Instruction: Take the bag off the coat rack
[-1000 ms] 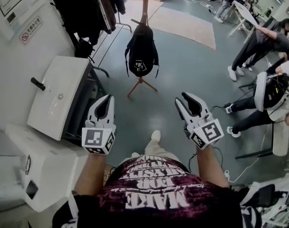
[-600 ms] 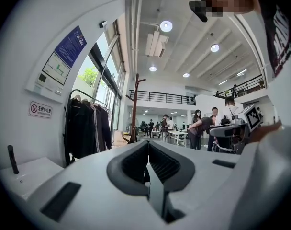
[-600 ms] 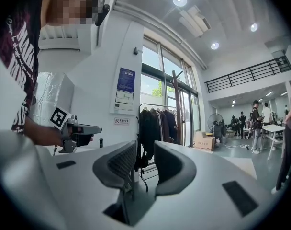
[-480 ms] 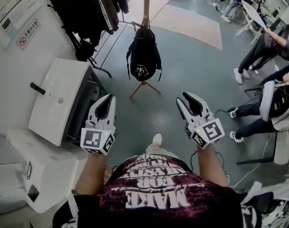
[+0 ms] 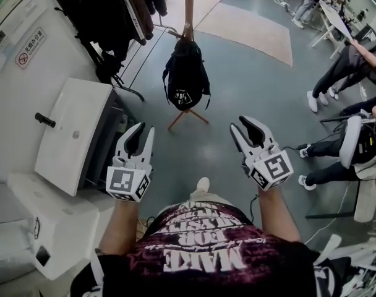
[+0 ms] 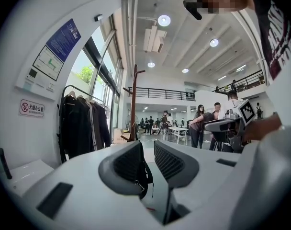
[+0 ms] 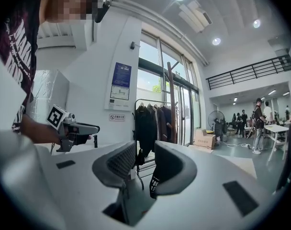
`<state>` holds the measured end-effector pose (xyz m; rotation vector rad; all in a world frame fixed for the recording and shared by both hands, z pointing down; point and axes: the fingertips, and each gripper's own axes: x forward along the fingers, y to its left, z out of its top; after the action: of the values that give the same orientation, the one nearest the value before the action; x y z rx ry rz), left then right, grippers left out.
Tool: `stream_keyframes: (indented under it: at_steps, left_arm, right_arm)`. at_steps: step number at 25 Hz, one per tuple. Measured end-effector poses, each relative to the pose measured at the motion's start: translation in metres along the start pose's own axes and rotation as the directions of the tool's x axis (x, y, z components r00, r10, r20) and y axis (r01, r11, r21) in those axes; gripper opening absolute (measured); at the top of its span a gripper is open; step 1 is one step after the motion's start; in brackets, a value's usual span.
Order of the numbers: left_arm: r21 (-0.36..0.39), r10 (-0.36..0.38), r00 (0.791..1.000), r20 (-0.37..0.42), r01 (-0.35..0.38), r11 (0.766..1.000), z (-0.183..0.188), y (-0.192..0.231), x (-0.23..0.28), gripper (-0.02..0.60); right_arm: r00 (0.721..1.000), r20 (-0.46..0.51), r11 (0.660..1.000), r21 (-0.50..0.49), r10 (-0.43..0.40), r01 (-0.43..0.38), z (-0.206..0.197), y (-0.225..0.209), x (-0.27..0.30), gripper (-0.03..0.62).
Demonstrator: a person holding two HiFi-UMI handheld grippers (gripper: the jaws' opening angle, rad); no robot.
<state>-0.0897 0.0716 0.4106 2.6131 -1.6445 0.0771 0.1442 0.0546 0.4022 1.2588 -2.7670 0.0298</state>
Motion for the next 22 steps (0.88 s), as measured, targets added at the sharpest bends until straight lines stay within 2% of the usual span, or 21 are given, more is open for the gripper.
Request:
stream_keyframes:
  at_steps: [18, 22]
  left_arm:
    - [-0.03, 0.102, 0.994, 0.029, -0.101, 0.994, 0.02, -0.001, 0.054, 0.08]
    - [-0.002, 0.11, 0.994, 0.018, -0.11, 0.994, 0.021, -0.01, 0.068, 0.08]
  right_arm:
    - [0.994, 0.02, 0.994, 0.004, 0.109, -0.109, 0.003, -0.064, 0.037, 0.138]
    - [0.992, 0.017, 0.992, 0.008, 0.128, -0.128, -0.003, -0.079, 0.04, 0.138]
